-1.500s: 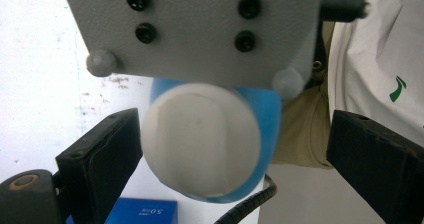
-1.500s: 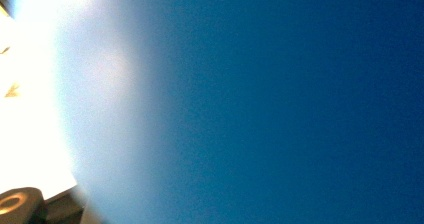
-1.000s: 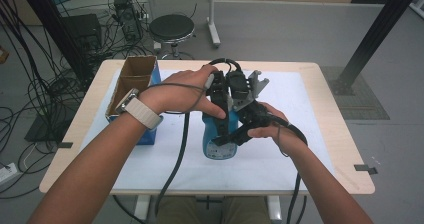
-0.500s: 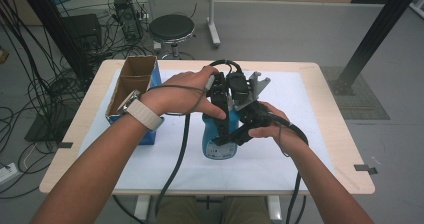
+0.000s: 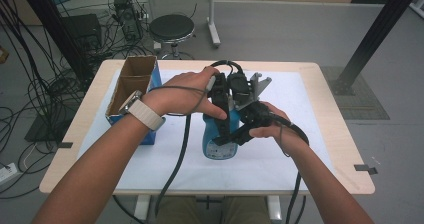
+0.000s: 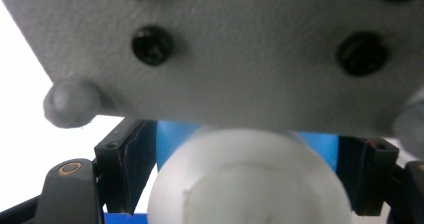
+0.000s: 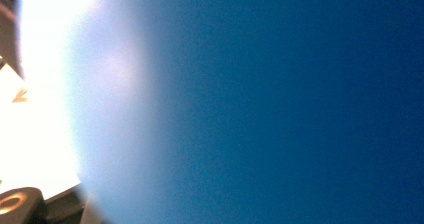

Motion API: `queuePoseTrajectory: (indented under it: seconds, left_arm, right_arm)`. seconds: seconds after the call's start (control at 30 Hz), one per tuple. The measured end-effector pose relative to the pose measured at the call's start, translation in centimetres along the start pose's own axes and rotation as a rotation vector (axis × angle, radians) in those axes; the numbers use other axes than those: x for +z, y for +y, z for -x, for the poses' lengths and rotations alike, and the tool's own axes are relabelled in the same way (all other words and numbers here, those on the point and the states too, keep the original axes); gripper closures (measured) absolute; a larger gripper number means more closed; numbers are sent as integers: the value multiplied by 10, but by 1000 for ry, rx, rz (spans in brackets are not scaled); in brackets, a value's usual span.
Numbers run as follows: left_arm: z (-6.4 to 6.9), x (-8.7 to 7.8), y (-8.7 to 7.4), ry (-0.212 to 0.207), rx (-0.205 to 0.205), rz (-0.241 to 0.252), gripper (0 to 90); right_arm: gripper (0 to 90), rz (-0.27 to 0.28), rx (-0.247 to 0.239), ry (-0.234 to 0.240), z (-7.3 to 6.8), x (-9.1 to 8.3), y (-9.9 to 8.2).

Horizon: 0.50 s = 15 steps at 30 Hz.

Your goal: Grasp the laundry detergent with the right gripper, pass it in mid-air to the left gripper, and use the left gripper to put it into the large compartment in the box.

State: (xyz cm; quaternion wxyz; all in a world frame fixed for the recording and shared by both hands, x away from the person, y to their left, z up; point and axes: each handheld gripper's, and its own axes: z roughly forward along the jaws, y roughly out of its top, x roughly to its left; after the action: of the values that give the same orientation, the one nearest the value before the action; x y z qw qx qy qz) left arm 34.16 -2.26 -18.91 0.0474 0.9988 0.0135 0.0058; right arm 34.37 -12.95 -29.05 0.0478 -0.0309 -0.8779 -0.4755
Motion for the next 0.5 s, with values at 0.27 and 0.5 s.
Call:
queuePoseTrajectory:
  seconds: [0.27,0.5]
  left_arm:
    - [1,3,0,-13,8,-7,299]
    - [1,4,0,-22,4,-8,347]
  right_arm:
    - [429,7,-5,12,-1,0,0]
    - [429,2,-7,15,-1,1,0]
